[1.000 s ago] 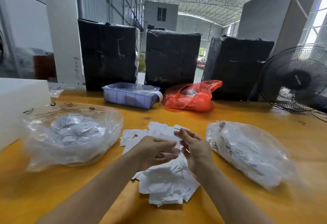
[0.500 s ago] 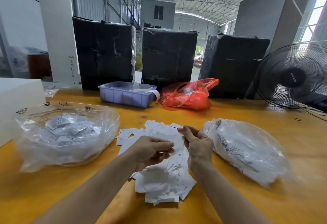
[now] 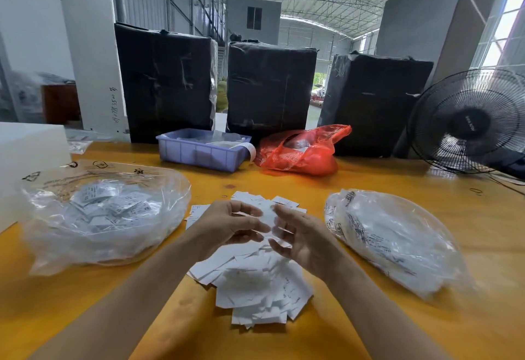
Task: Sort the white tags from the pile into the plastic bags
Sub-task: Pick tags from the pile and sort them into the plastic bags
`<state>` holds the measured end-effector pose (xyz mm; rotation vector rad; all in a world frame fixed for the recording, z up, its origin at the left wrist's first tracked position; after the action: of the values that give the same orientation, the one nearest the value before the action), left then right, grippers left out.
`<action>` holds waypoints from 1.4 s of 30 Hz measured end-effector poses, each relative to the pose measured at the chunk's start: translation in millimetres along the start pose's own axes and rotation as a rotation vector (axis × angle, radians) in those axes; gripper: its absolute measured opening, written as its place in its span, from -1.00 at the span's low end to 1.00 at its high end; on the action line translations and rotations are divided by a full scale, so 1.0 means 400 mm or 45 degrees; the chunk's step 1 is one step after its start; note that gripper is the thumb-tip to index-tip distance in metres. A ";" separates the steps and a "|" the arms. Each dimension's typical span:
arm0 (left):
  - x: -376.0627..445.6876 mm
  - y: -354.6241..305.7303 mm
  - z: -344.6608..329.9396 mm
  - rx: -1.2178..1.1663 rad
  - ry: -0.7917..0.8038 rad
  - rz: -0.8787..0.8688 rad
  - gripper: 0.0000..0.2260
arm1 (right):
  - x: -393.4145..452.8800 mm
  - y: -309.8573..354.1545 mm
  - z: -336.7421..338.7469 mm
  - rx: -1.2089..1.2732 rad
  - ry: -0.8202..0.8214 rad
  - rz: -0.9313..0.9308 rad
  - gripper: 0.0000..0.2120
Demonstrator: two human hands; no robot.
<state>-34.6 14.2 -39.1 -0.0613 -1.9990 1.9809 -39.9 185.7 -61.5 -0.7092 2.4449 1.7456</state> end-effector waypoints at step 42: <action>0.021 0.028 0.066 0.040 -0.455 -0.007 -0.84 | 0.032 -0.038 0.001 -1.446 -0.526 0.541 -0.84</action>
<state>-51.6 -8.8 -47.7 0.3274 -2.1711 2.1404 -45.6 177.9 -79.1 0.2198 1.2261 3.0125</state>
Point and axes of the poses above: each hand's wrist, its own x-axis towards the middle knuckle, its own z-axis out of the back of the hand, y = z × x, the point moved 1 cm from there along x, towards the middle knuckle, and after that the axes turned 13 degrees about -z, right-handed, at the moved point
